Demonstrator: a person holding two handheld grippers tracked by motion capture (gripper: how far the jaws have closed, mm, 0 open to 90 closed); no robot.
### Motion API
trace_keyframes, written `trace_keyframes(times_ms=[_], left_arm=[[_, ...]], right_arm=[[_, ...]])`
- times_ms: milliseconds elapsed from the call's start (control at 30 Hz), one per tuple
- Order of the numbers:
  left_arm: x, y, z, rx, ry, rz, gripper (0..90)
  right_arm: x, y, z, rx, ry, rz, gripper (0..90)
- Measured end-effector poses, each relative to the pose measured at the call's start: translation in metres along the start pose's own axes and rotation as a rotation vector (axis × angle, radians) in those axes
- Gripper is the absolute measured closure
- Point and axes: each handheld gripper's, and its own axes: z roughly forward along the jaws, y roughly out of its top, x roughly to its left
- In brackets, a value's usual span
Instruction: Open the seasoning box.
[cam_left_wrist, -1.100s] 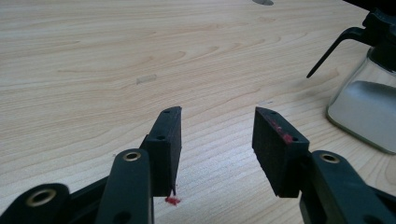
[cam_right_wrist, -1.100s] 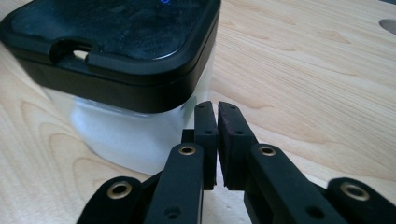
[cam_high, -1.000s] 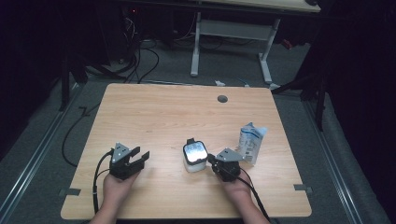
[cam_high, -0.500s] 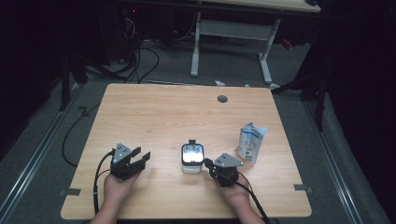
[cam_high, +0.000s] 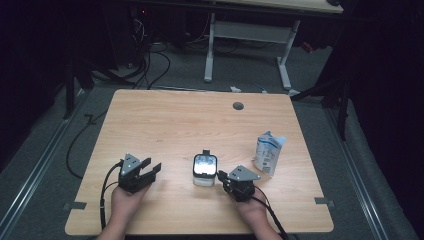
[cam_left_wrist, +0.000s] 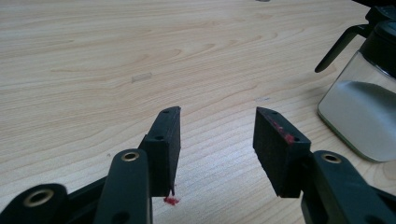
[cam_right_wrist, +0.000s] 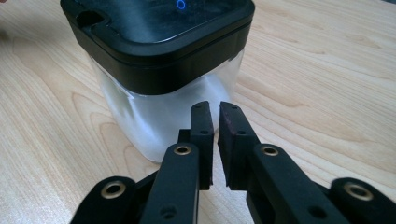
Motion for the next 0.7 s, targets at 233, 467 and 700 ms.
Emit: trace_keyframes(times_ms=[233,467,700], left_arm=[[0.001,0.000,0.000,0.000,0.005,0.005,51.4],[-0.001,0.001,0.002,0.000,0.002,0.009,51.2],[-0.004,0.002,0.005,0.005,-0.002,0.013,50.9]], right_arm=[[-0.009,-0.001,-0.006,-0.012,-0.017,0.022,80.1],[-0.027,-0.006,-0.019,-0.034,-0.048,0.064,77.2],[-0.046,-0.016,-0.036,-0.044,-0.088,0.091,71.7]])
